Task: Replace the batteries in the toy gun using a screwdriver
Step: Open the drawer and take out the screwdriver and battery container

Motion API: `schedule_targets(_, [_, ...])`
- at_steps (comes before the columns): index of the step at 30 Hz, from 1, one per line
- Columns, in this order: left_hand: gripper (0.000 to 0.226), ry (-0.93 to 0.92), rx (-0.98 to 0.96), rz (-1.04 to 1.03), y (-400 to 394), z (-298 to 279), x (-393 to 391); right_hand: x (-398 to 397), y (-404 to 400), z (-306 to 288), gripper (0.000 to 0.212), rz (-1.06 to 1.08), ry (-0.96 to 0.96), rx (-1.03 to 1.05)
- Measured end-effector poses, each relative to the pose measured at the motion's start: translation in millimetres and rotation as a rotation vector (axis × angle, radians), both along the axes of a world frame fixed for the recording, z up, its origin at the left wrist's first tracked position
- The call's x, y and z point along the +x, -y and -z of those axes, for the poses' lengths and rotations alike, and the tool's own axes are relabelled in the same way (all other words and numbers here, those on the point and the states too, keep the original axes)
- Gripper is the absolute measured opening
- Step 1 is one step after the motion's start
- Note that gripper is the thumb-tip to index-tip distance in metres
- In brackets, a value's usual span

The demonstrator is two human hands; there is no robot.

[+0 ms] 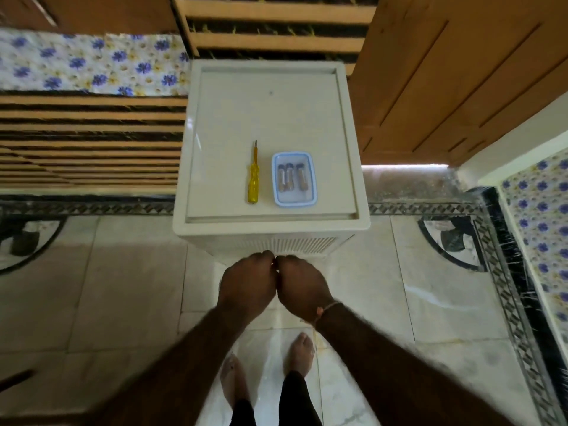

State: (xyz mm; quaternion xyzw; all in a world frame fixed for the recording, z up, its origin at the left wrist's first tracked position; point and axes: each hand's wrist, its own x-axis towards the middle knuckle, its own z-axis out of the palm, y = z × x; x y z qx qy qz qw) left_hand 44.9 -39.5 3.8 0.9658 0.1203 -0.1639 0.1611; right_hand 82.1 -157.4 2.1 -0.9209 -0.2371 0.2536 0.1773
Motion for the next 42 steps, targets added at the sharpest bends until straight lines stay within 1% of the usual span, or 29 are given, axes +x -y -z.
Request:
schedule_targets(1, [0.02, 0.105, 0.008, -0.025, 1, -13, -6, -5, -1, -14, 0.025, 0.016, 0.041, 0.064])
schedule_targets(4, [0.02, 0.556, -0.008, -0.066, -6, -66, -11, -5, -1, -68, 0.021, 0.117, 0.295, 0.267])
schedule_targets(5, [0.019, 0.669, -0.014, -0.084, -9, -82, -3, 1, -1, -82, 0.019, 0.175, 0.394, 0.34])
schedule_targets(6, [0.016, 0.686, -0.052, -0.133, -13, -90, 11, 11, -3, -91, 0.016, 0.245, 0.454, 0.394])
schedule_targets(7, [0.014, 0.64, -0.095, -0.218, -15, -96, 27, 22, -3, -96, 0.015, 0.324, 0.484, 0.426])
schedule_targets(9, [0.024, 0.495, -0.172, -0.388, -24, -112, 62, 47, -5, -114, 0.022, 0.44, 0.481, 0.429])
schedule_targets(10, [0.031, 0.398, -0.184, -0.439, -28, -113, 79, 60, -6, -116, 0.029, 0.488, 0.426, 0.377])
schedule_targets(12, [0.04, 0.231, -0.154, -0.448, -32, -109, 102, 81, -7, -115, 0.044, 0.549, 0.254, 0.231])
schedule_targets(14, [0.046, 0.138, -0.136, -0.438, -34, -103, 112, 98, -7, -110, 0.049, 0.545, 0.136, 0.129])
schedule_targets(16, [0.049, 0.098, -0.132, -0.444, -32, -96, 117, 110, -8, -99, 0.049, 0.525, 0.08, 0.078])
schedule_targets(20, [0.04, 0.086, -0.1, -0.499, -27, -94, 124, 129, -8, -83, 0.052, 0.521, 0.027, 0.059])
schedule_targets(22, [0.031, 0.093, -0.087, -0.503, -26, -94, 125, 131, -9, -80, 0.048, 0.511, -0.007, 0.091])
schedule_targets(25, [0.028, 0.113, -0.149, -0.559, -30, -96, 123, 137, -13, -82, 0.038, 0.543, -0.061, 0.265])
schedule_targets(27, [0.033, 0.13, -0.274, -0.626, -36, -98, 116, 140, -16, -81, 0.035, 0.563, -0.07, 0.32])
schedule_targets(29, [0.037, 0.179, -0.446, -0.719, -46, -100, 102, 141, -26, -83, 0.032, 0.55, -0.068, 0.342])
schedule_targets(31, [0.035, 0.256, -0.567, -0.802, -61, -102, 82, 141, -44, -86, 0.029, 0.528, -0.075, 0.377])
schedule_targets(32, [0.031, 0.269, -0.602, -0.836, -67, -104, 73, 139, -52, -90, 0.03, 0.52, -0.083, 0.396])
schedule_targets(34, [0.021, 0.312, -0.669, -0.897, -93, -109, 50, 129, -85, -98, 0.039, 0.455, -0.107, 0.421])
schedule_targets(35, [0.019, 0.343, -0.7, -0.934, -107, -113, 39, 123, -103, -104, 0.04, 0.42, -0.121, 0.434])
schedule_targets(38, [0.019, 0.458, -0.802, -1.098, -156, -127, -5, 96, -166, -119, 0.03, 0.287, -0.178, 0.495])
schedule_targets(40, [0.01, 0.526, -0.795, -1.196, -193, -132, -46, 68, -212, -127, 0.025, 0.15, -0.171, 0.494])
schedule_targets(42, [0.012, 0.584, -0.8, -1.333, -225, -133, -85, 41, -252, -134, 0.023, 0.03, -0.168, 0.481])
